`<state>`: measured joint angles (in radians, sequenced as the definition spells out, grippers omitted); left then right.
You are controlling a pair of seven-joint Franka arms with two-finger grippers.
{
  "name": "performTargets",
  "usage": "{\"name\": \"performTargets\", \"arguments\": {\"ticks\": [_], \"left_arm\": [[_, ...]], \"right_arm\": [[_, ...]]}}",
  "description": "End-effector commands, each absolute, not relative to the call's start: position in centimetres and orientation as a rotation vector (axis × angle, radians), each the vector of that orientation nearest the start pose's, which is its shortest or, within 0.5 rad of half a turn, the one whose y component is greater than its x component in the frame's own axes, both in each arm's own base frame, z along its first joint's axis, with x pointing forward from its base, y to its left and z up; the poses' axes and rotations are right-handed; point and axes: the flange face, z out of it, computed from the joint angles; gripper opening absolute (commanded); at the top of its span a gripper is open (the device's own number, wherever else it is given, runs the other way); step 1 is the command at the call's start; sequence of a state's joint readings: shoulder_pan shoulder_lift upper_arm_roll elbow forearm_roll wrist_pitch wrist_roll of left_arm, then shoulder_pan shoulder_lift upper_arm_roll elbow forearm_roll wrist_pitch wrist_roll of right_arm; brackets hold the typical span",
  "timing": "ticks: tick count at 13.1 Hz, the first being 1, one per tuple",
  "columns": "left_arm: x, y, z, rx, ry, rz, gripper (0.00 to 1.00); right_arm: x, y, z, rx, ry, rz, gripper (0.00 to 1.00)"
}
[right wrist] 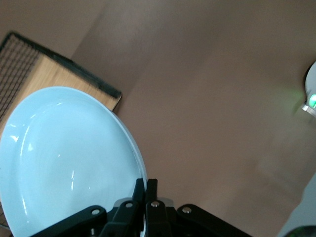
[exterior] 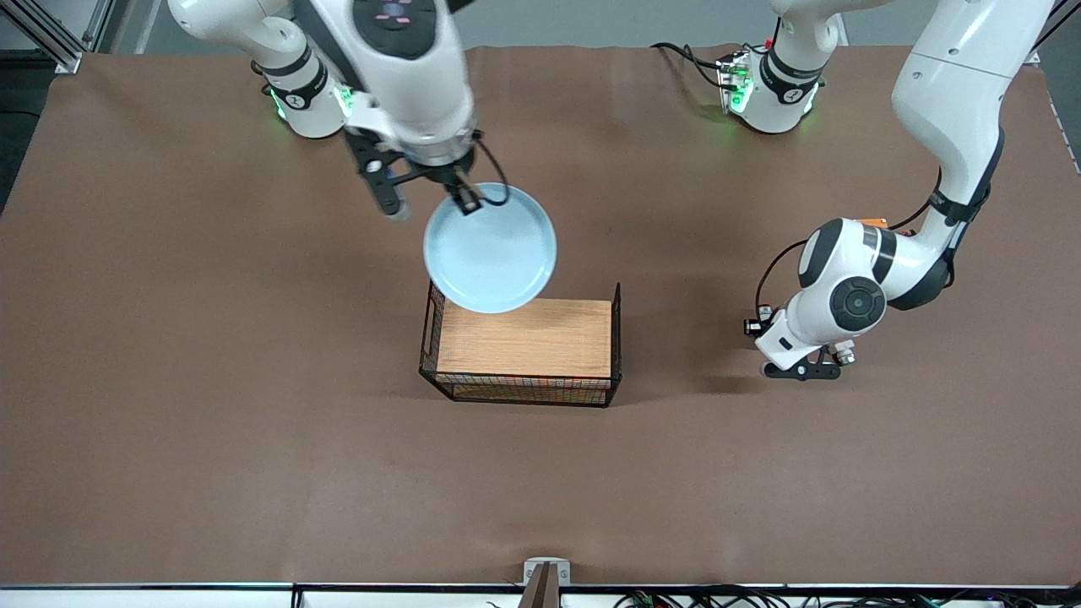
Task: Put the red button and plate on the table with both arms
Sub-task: 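Lift the plate with the right gripper while the left gripper withdraws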
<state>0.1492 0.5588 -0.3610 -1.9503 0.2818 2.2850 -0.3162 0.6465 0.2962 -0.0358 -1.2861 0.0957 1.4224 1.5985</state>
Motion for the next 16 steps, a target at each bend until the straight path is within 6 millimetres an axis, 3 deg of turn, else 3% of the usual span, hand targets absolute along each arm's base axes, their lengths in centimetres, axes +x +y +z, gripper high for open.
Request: {"name": "performTargets", "arguments": {"ticks": [1,4,5,6,9,11,12,16], "left_arm": [[59.6,-11.7,18.3,-3.092,0.127,0.211,0.2],[59.6,-11.8,17.9,-3.099,0.127,0.205,0.29],[59.6,-11.8,18.0,-3.099,0.129,0.202,0.57],[59.7,-11.7,18.3,-3.099,0.124,0.195,0.97],[60.2,-10.9,20.7,-3.09,0.106,0.15,1.0],[60.5,-10.4,23.8,-3.067,0.09,0.128,1.0],[60.6,-9.7,25.8,-3.054,0.074,0.127,1.0],[60.3,-6.2,34.4,-3.026,0.108,0.108,1.0]], "right_arm": [[54.0,27.8,57.3,-2.932,1.277,0.353,0.0],[58.0,15.9,55.6,-2.987,0.999,0.393,0.0],[59.0,12.3,54.7,-2.994,0.91,0.394,0.0],[59.8,8.7,53.3,-2.996,0.832,0.384,0.0],[61.4,-2.4,47.6,-3.014,0.577,0.264,0.0],[61.6,-9.0,43.3,-3.029,0.37,0.125,0.0],[61.6,-11.8,41.1,-3.028,0.311,0.081,0.0],[61.9,-19.2,32.5,-2.935,0.118,-0.016,0.0]]}}
